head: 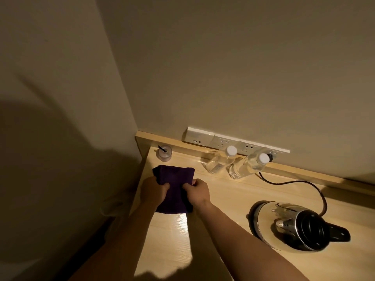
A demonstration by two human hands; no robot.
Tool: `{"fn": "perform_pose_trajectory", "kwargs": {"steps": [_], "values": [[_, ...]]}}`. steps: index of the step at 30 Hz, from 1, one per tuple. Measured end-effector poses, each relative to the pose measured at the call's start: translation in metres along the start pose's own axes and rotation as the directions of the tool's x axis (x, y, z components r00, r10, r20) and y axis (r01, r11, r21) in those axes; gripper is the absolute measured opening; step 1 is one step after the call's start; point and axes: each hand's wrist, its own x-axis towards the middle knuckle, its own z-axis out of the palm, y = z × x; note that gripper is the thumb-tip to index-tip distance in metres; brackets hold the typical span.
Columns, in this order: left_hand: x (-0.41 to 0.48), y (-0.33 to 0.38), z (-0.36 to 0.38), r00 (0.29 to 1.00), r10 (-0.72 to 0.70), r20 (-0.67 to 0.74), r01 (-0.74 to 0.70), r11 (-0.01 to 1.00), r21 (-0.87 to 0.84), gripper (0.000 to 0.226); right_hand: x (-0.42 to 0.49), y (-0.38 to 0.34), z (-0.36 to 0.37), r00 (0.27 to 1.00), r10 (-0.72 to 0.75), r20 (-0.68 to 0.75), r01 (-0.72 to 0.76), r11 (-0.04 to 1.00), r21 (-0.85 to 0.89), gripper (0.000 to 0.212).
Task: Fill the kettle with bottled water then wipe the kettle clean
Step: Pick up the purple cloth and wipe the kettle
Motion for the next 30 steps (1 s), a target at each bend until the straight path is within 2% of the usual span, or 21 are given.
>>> {"fn": "perform_pose_trajectory", "kwargs": {"steps": [3, 4, 6, 8, 9, 11, 13, 15, 17, 19, 20, 22, 24, 26, 28, 30], "values": [[-0.009, -0.005, -0.014, 0.988, 0.063, 0.138, -0.01, 0.935, -0.355, 0.03, -0.02, -0.003, -0.022, 0.997, -0.075, 0.037, 0.069, 0.989, 0.131, 0.015], [-0.015, -0.005, -0.017, 0.976, 0.071, 0.205, 0.045, 0.859, -0.51, 0.031, -0.028, -0.003, -0.033, 0.995, -0.091, 0.039, 0.083, 0.983, 0.165, 0.015], [-0.031, -0.007, -0.015, 0.927, 0.116, 0.357, 0.22, 0.603, -0.767, 0.031, -0.045, -0.002, -0.06, 0.99, -0.13, 0.052, 0.113, 0.96, 0.256, 0.015], [-0.052, -0.002, -0.004, 0.817, 0.252, 0.518, 0.418, 0.359, -0.835, 0.04, -0.062, 0.003, -0.089, 0.979, -0.185, 0.084, 0.141, 0.916, 0.376, 0.015], [-0.065, 0.003, 0.005, 0.748, 0.32, 0.581, 0.505, 0.295, -0.811, 0.05, -0.07, 0.006, -0.104, 0.974, -0.208, 0.088, 0.152, 0.892, 0.426, 0.016], [-0.091, 0.021, 0.026, 0.637, 0.401, 0.659, 0.612, 0.256, -0.748, 0.06, -0.085, 0.012, -0.136, 0.968, -0.243, 0.069, 0.18, 0.857, 0.483, 0.019], [-0.116, 0.045, 0.048, 0.595, 0.403, 0.696, 0.635, 0.294, -0.714, 0.051, -0.097, 0.018, -0.172, 0.964, -0.264, 0.02, 0.22, 0.841, 0.494, 0.02], [-0.135, 0.071, 0.069, 0.614, 0.354, 0.705, 0.608, 0.358, -0.709, 0.047, -0.109, 0.025, -0.209, 0.959, -0.278, -0.06, 0.277, 0.863, 0.423, 0.021], [-0.149, 0.099, 0.085, 0.607, 0.335, 0.72, 0.6, 0.401, -0.692, 0.052, -0.121, 0.036, -0.246, 0.93, -0.326, -0.17, 0.361, 0.899, 0.25, 0.013], [-0.156, 0.125, 0.099, 0.607, 0.355, 0.711, 0.532, 0.483, -0.695, 0.058, -0.132, 0.052, -0.284, 0.868, -0.412, -0.276, 0.425, 0.905, -0.013, 0.01], [-0.157, 0.139, 0.102, 0.601, 0.389, 0.699, 0.482, 0.521, -0.704, 0.061, -0.136, 0.06, -0.298, 0.846, -0.443, -0.297, 0.41, 0.897, -0.167, 0.013], [-0.156, 0.16, 0.112, 0.563, 0.488, 0.667, 0.389, 0.556, -0.735, 0.055, -0.141, 0.074, -0.321, 0.83, -0.491, -0.265, 0.335, 0.819, -0.465, 0.031], [-0.15, 0.174, 0.13, 0.535, 0.536, 0.653, 0.307, 0.597, -0.742, 0.042, -0.142, 0.087, -0.336, 0.85, -0.5, -0.166, 0.304, 0.723, -0.621, 0.051], [-0.146, 0.183, 0.147, 0.49, 0.526, 0.695, 0.221, 0.697, -0.682, 0.041, -0.139, 0.096, -0.343, 0.865, -0.494, -0.085, 0.317, 0.671, -0.67, 0.064], [-0.14, 0.189, 0.163, 0.408, 0.499, 0.765, 0.111, 0.804, -0.584, 0.048, -0.136, 0.1, -0.344, 0.855, -0.516, -0.055, 0.334, 0.628, -0.703, 0.068], [-0.133, 0.199, 0.171, 0.35, 0.488, 0.8, 0.052, 0.842, -0.537, 0.051, -0.133, 0.1, -0.346, 0.843, -0.536, -0.047, 0.337, 0.594, -0.73, 0.068]]}}
